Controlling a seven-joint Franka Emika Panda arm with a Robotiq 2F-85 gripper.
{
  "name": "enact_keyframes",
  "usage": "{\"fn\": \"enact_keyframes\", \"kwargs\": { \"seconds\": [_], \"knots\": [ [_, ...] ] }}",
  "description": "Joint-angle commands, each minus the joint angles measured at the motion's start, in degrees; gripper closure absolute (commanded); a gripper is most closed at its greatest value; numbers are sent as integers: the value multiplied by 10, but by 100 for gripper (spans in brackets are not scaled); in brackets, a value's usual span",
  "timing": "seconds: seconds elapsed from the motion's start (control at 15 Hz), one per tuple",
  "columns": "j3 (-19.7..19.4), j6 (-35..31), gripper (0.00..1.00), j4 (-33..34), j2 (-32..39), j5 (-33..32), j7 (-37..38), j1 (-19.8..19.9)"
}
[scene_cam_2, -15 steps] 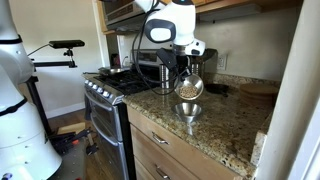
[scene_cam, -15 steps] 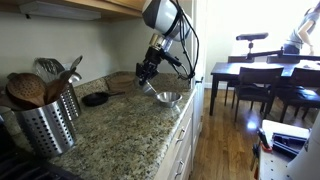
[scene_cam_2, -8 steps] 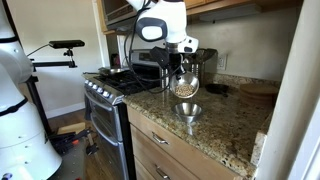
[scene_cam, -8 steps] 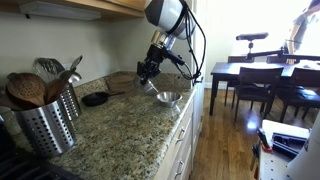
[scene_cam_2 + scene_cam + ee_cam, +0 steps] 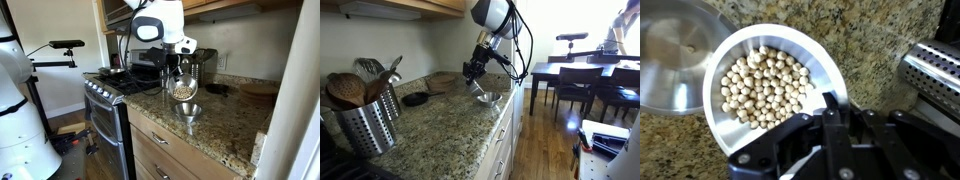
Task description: Pour the things in the bowl on the left into the bowl on the right
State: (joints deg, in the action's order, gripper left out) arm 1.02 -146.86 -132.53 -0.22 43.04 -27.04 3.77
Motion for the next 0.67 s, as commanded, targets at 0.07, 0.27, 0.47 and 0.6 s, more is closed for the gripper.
{"fn": "enact_keyframes", "kwargs": {
  "seconds": [0.07, 0.27, 0.47, 0.6],
  "knots": [
    [-12, -4, 96, -12, -23, -5, 13, -9],
    [-11, -4, 96, -9, -20, -1, 11, -10],
    [-12, -3, 96, -7, -17, 15, -5, -9],
    [-13, -2, 96, -7, -17, 19, -10, -9]
  ]
}}
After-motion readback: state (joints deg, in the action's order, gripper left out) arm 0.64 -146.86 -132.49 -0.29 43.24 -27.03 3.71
